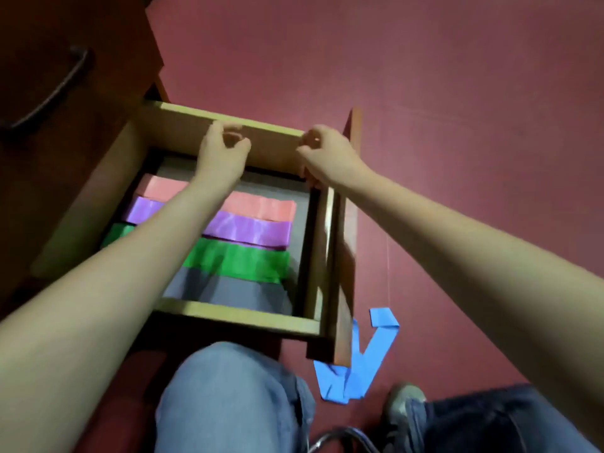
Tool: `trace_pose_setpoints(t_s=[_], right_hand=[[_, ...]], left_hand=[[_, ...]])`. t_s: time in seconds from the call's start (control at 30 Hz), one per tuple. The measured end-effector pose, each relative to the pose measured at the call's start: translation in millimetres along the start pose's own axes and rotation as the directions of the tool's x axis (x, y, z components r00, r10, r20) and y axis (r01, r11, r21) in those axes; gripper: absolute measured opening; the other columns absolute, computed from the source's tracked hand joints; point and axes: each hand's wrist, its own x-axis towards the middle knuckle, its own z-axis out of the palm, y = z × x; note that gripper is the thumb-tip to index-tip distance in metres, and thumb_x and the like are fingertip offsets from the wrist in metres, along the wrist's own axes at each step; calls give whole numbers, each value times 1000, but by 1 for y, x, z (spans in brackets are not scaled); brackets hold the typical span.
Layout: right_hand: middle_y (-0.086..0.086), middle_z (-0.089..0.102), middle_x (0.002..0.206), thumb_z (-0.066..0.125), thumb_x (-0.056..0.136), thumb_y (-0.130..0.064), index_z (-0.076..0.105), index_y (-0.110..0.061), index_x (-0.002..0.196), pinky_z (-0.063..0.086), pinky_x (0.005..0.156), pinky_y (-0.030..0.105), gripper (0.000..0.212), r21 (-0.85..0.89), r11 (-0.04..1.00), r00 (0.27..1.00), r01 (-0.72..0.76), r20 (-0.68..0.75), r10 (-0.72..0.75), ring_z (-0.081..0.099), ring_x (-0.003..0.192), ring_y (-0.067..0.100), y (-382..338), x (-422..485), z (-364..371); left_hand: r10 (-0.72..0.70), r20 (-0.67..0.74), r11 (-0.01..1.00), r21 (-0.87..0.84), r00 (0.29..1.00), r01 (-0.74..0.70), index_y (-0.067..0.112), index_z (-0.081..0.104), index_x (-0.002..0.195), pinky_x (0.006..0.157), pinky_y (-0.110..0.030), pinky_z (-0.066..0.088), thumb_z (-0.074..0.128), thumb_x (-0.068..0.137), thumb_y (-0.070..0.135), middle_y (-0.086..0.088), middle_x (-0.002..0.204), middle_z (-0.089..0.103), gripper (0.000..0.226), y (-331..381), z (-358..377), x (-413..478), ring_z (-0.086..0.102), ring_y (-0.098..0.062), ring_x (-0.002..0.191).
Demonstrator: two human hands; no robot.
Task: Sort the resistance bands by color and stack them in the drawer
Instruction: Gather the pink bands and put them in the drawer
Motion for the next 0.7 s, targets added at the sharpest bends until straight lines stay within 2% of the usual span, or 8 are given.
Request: trace_pose_setpoints(t_s=[0.1, 0.13, 0.2, 0.3, 0.4, 0.5, 0.63, 0.7], right_hand=[[14, 65, 76, 43, 81, -9, 58, -5, 100, 54, 62, 41, 25, 95, 994, 997, -49, -52, 54, 64, 65, 31, 10, -29, -34], [9, 61, 69, 42, 81, -7, 58, -5, 100, 53, 55, 37, 25, 112, 992, 997, -58, -43, 63, 62, 56, 27, 13, -37, -39], [5, 59, 64, 42, 83, -6, 57, -8, 94, 52, 51, 32, 19, 126, 989, 996, -78, -37, 83, 59, 51, 22, 27, -63, -55], [6, 59, 61, 43, 86, -8, 56, -8, 87, 49, 48, 29, 13, 167, 976, 989, -142, -22, 147, 56, 49, 20, 60, -96, -71], [5, 56, 60, 44, 88, -11, 57, -3, 94, 44, 48, 25, 18, 196, 951, 971, -240, 41, 236, 53, 48, 19, 97, -118, -81], [3, 56, 60, 43, 89, -12, 57, -6, 92, 43, 44, 23, 16, 91, 942, 942, -324, 121, 313, 53, 47, 17, 153, -134, -84], [3, 59, 65, 41, 85, -6, 55, -14, 91, 44, 49, 26, 18, -218, 910, 863, -354, 299, 407, 54, 49, 15, 234, -143, -89], [2, 59, 67, 41, 85, -5, 57, -12, 97, 43, 50, 26, 22, -312, 879, 824, -360, 336, 456, 54, 50, 14, 263, -144, -92]], left_hand=[[98, 126, 980, -184, 987, -74, 13, 56, 99, 80, -24, 41, 52, 84, 5, 10, 80, 53, 17, 47, 27, -44, 52, -8, 80], [141, 152, 969, -225, 978, -105, 16, 55, 92, 80, -22, 42, 52, 83, 5, 11, 78, 53, 15, 57, 32, -57, 55, -10, 81], [212, 221, 946, -289, 952, -144, 23, 54, 81, 75, -18, 45, 50, 81, 5, 9, 76, 57, 18, 79, 47, -90, 58, -8, 76], [209, 344, 934, -347, 916, -83, 22, 53, 79, 56, -10, 41, 46, 85, -1, 5, 72, 59, 25, 100, 70, -137, 56, 8, 58], [178, 389, 919, -395, 904, -11, 25, 52, 75, 49, -8, 38, 43, 86, -4, 6, 71, 59, 32, 103, 94, -171, 53, 9, 52], [93, 435, 913, -396, 895, 98, 28, 52, 74, 51, -8, 39, 43, 86, -4, 6, 71, 60, 35, 91, 130, -199, 53, 8, 53], [-92, 520, 890, -339, 849, 304, 24, 52, 75, 50, -6, 39, 38, 87, -6, 2, 71, 59, 35, 58, 179, -225, 52, 7, 48], [-162, 522, 879, -310, 837, 363, 23, 52, 75, 50, -6, 39, 38, 87, -5, 2, 71, 59, 34, 41, 194, -230, 52, 3, 52]])
